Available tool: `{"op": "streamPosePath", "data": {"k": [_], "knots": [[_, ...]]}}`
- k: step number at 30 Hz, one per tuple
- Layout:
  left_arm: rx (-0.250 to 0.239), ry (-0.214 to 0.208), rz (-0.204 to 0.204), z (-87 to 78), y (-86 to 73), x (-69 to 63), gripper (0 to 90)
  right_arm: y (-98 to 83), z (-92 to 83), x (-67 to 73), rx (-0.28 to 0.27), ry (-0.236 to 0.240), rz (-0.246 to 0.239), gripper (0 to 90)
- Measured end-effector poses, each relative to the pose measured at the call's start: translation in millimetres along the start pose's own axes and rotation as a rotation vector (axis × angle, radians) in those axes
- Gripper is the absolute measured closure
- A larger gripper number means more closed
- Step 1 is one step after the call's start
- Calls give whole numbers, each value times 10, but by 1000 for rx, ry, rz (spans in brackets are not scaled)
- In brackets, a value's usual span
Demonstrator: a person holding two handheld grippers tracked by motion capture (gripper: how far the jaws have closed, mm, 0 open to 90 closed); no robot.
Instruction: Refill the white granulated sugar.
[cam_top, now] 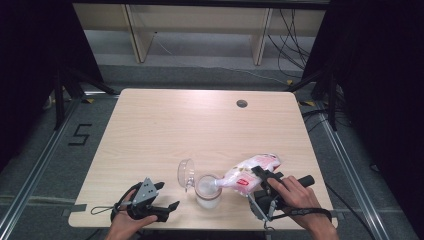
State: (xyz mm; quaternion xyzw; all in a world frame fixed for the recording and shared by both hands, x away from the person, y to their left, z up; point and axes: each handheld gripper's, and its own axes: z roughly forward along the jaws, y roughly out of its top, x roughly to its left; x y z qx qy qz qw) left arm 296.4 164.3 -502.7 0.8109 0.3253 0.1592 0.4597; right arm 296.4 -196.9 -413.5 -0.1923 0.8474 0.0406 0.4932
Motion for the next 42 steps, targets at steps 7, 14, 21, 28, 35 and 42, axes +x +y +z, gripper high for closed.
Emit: {"op": "streamPosePath", "data": {"k": [7,14,21,28,35,42], "knots": [[-1,-1,-1,1,-2,0,180,-45,8,-7,-53,3,52,764],[-1,-2,-1,0,-1,1,180,-106,53,9,-98,15,144,768],[2,0,34,3,6,16,180,-259,111,4,-114,10,253,771],[0,-6,26,6,5,7,180,-347,196,46,-159,20,403,774],[-1,-7,26,2,7,4,180,-369,305,89,-184,39,457,781],[11,-7,21,1,2,-1,179,-428,347,105,-220,39,509,784]]}}
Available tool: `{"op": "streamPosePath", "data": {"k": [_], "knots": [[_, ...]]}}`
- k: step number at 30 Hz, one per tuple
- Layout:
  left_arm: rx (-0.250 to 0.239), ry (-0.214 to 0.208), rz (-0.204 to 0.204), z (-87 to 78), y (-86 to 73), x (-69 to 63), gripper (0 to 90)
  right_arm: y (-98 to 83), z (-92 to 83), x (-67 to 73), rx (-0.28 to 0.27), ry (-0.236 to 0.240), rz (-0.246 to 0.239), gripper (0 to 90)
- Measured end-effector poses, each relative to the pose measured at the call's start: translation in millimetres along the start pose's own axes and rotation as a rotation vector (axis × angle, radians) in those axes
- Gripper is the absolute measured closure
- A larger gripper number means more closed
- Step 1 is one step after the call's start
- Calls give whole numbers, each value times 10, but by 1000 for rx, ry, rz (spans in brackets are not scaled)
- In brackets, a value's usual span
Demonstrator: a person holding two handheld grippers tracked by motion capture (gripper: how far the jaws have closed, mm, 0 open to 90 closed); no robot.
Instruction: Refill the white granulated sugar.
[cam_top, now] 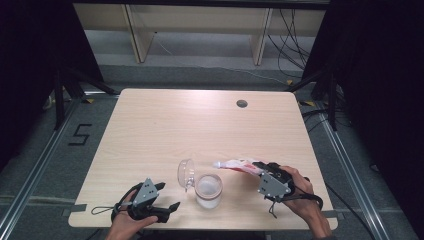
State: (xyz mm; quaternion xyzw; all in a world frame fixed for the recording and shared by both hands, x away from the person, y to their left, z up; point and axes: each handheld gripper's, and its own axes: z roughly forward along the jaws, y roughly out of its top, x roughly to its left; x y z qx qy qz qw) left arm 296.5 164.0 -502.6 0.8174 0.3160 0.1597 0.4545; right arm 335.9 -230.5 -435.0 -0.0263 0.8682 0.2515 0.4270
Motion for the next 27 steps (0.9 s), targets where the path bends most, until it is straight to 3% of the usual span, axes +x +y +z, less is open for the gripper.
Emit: {"op": "streamPosePath", "data": {"k": [2,4,5,7,8,9,10,12,15,16,19,20,22,27], "knots": [[6,6,22,1,2,15,179,-37,-30,34,4,6,94,785],[-1,0,20,3,2,13,180,-82,-32,23,-10,9,126,785],[-1,-1,20,3,3,13,180,-102,-28,6,-22,6,119,785],[7,-1,4,7,-6,4,179,-128,-38,2,-15,3,163,785],[-4,-5,-8,16,-8,-11,179,-134,-33,-12,-21,9,151,785],[10,-5,30,5,0,12,179,-143,-40,-5,-19,4,175,786],[9,-3,32,3,2,13,179,-156,-37,-7,-20,4,188,786],[1,-3,-2,3,-3,-2,179,-188,-32,-25,-28,3,187,787],[-2,-2,19,4,2,14,179,-231,-47,-12,-35,7,268,787],[-1,-2,8,4,-1,5,179,-246,-52,-16,-32,2,285,788],[0,-2,-6,3,-3,-2,179,-293,-66,-23,-49,-1,315,788],[-2,-2,18,1,2,13,179,-312,-68,-24,-54,-5,333,788],[-2,2,21,-3,4,13,179,-349,-78,-21,-52,-8,377,788],[0,-1,20,-4,6,14,179,-442,-91,-28,-69,-14,433,785]]}}
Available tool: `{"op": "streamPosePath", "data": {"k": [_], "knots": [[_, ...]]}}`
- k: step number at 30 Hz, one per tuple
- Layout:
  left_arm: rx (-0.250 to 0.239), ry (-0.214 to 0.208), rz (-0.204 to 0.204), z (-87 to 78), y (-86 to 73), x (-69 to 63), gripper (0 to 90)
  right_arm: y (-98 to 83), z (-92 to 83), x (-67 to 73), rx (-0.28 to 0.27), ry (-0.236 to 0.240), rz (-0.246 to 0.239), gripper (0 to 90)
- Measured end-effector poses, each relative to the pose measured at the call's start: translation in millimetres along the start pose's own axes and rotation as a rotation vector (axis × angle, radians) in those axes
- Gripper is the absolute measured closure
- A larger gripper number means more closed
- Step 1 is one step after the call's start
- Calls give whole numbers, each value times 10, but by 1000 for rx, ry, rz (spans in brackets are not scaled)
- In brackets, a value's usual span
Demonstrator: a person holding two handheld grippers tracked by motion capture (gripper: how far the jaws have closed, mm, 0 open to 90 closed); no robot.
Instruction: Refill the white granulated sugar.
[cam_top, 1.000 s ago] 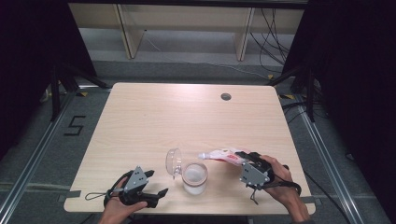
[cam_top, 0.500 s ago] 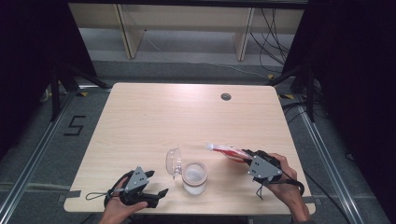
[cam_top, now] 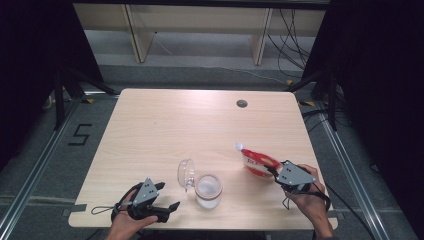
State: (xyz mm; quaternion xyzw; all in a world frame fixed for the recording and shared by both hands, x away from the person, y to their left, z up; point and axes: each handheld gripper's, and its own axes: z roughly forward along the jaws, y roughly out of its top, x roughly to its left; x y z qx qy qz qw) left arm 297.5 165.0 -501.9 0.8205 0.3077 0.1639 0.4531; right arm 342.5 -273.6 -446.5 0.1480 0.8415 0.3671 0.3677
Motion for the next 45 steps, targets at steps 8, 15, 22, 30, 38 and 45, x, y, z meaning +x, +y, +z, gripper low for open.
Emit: {"op": "streamPosePath", "data": {"k": [8,15,22,30,38,45], "knots": [[-2,1,-2,0,-1,1,179,-87,-20,-54,-15,-20,57,774],[-1,-2,-2,-1,-1,1,178,-135,-31,-80,-32,-39,85,762],[7,3,-17,6,-7,-11,178,-165,-46,-96,-41,-59,104,722],[1,-4,-28,10,-10,-17,178,-177,-71,-113,-47,-78,118,676],[0,-4,-1,8,-5,0,178,-188,-99,-101,-46,-91,160,586],[5,-2,-20,8,-9,-14,180,-207,-131,-100,-41,-105,198,523]]}}
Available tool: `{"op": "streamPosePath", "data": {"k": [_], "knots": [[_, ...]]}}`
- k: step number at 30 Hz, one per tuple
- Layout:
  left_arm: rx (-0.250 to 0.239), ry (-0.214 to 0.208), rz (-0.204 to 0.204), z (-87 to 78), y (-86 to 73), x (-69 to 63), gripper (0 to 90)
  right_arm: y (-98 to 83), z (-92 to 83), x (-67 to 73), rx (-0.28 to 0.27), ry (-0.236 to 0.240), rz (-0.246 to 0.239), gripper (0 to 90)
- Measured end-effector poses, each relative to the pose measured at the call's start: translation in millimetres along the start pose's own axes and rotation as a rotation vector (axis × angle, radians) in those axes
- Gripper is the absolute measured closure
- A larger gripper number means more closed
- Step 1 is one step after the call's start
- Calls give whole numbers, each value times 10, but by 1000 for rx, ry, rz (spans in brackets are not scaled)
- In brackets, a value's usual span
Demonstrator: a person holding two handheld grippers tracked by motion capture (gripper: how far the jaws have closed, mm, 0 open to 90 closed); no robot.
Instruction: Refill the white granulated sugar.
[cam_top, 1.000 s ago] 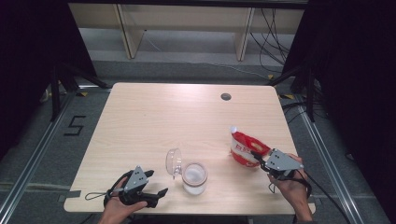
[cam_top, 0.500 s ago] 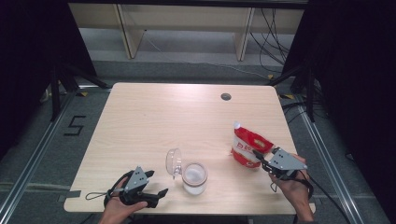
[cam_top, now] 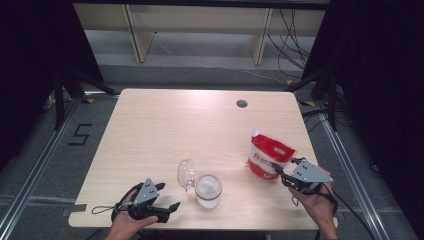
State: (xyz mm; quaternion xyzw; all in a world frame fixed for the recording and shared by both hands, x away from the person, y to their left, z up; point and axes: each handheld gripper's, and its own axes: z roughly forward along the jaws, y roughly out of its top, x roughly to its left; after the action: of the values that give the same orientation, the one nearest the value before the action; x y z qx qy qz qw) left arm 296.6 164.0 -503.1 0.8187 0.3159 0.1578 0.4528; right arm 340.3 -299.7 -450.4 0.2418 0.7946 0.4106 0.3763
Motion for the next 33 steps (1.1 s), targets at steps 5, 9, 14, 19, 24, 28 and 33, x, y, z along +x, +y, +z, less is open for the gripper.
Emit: {"op": "streamPosePath", "data": {"k": [5,9,14,19,24,28,33], "knots": [[3,9,36,-13,7,35,179,-12,-66,10,8,-23,34,461],[-5,-2,18,-3,4,12,179,-28,-138,28,-5,-3,79,446],[-4,3,24,-13,5,29,179,-57,-200,54,16,-8,119,433],[-6,-1,14,-11,7,15,179,-85,-234,93,31,-5,146,416],[-5,2,18,-16,7,23,179,-114,-271,157,58,-21,165,410],[-7,0,14,-15,10,11,180,-123,-314,189,64,-10,171,405],[6,19,16,-28,14,16,181,-124,-363,238,66,-16,203,398]]}}
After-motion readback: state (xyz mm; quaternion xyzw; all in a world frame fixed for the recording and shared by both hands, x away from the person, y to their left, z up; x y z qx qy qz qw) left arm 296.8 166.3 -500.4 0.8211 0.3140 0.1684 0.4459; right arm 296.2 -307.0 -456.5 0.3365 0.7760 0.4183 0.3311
